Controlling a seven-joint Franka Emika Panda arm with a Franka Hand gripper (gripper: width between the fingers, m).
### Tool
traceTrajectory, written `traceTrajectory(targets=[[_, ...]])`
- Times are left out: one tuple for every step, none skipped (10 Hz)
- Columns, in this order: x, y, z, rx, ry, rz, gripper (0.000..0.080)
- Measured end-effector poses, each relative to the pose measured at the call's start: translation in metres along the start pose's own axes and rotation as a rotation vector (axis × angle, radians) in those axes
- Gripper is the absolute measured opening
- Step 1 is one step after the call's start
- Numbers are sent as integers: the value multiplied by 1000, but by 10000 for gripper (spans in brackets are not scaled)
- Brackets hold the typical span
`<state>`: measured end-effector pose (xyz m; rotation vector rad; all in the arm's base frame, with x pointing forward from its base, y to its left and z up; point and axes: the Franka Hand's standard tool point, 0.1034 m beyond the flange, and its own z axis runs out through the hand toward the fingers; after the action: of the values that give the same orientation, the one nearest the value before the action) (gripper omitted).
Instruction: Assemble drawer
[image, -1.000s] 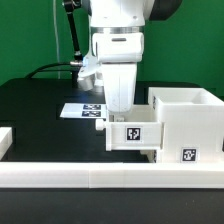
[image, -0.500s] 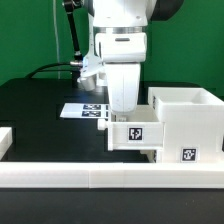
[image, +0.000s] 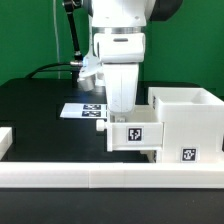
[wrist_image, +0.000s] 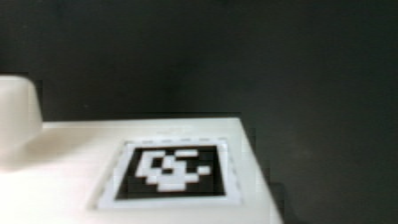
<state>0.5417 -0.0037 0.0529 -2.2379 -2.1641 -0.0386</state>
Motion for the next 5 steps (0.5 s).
traceTrajectory(targets=[[0,0,0,0,0,-1,42],[2,0,1,-4,-1,-19,42],[0,1,1,-5,-7,-48,42],[-3,3,1,-7,-15,-63,42],[-4,3,1,-8,-15,-51,42]])
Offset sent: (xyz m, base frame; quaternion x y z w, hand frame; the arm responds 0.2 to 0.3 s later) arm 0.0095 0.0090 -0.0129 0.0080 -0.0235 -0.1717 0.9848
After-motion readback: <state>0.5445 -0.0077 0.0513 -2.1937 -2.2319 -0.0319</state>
